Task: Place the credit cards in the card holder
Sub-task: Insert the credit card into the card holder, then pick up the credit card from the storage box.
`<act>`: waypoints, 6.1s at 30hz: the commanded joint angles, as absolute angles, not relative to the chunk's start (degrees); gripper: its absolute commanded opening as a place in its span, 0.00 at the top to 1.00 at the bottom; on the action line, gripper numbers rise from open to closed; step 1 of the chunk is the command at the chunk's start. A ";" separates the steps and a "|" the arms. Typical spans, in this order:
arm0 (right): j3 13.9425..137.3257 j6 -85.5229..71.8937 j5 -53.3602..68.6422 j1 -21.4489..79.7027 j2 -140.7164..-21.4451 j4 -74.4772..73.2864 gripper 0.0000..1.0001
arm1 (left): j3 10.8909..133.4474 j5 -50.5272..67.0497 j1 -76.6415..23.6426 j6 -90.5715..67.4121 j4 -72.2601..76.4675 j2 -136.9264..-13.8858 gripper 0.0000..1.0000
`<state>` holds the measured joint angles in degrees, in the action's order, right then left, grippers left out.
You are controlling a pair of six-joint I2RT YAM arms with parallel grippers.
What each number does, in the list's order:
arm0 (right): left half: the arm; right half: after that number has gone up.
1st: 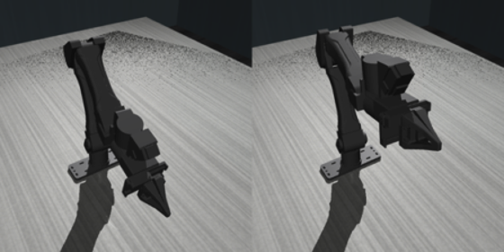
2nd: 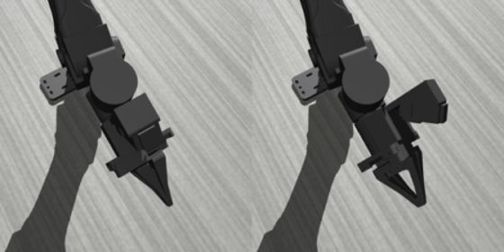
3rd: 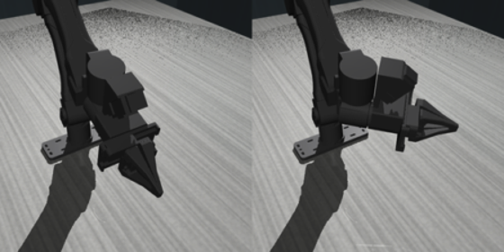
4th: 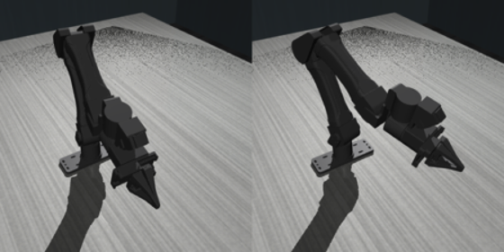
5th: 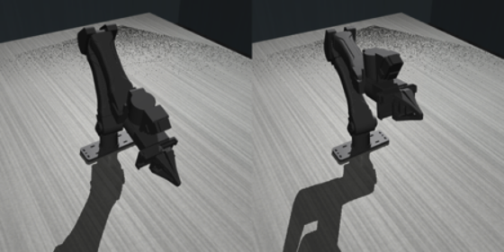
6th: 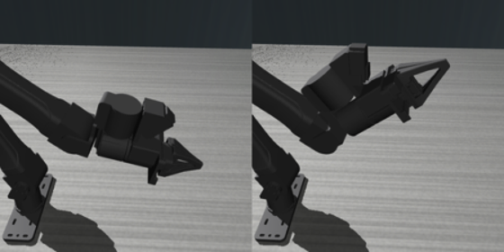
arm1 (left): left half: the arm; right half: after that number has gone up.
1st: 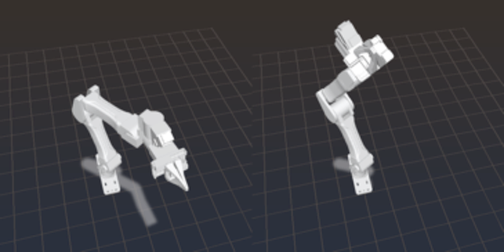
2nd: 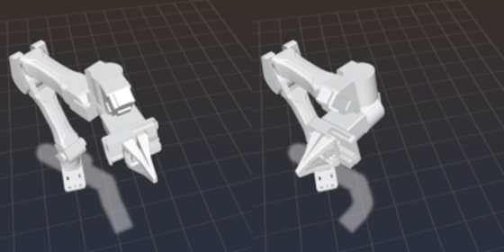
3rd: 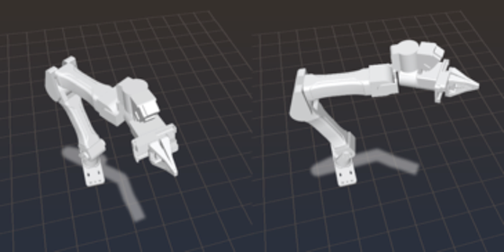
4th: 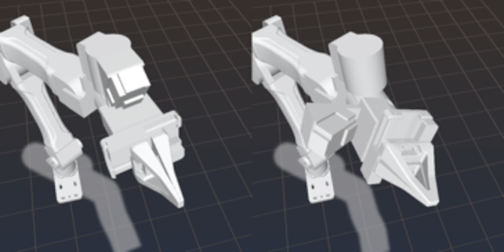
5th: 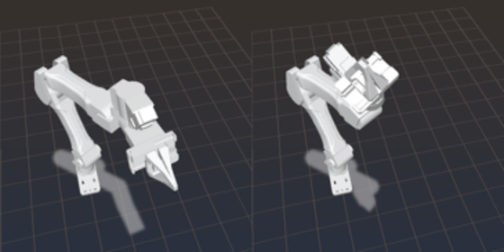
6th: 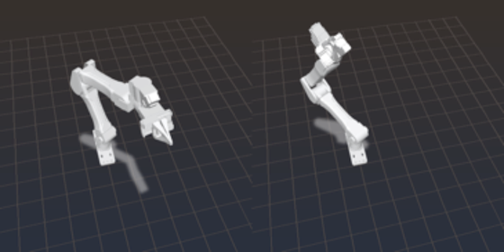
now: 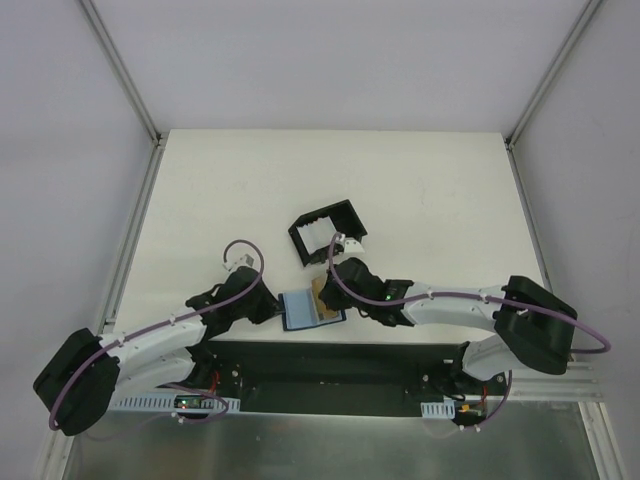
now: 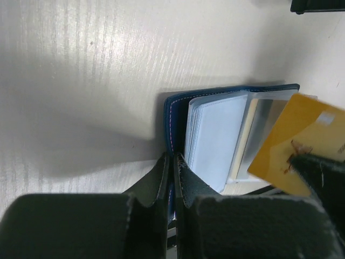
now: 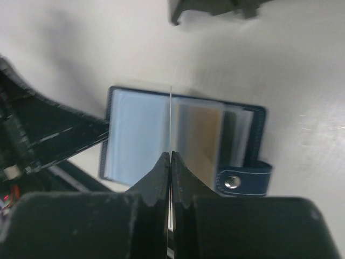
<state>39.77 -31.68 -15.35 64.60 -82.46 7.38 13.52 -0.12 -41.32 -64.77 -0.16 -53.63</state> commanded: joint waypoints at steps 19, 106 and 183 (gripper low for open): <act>31.91 -39.90 2.29 58.01 -86.22 28.74 1.00 | 16.17 -3.34 -41.75 -62.67 1.76 -60.90 1.00; 43.51 -35.51 5.44 59.24 -95.19 18.00 0.54 | 16.44 -3.95 -41.66 -61.00 1.85 -61.17 1.00; 85.17 -3.43 24.96 33.57 -111.36 -17.14 0.25 | 23.47 2.90 -38.14 -57.31 1.14 -64.86 1.00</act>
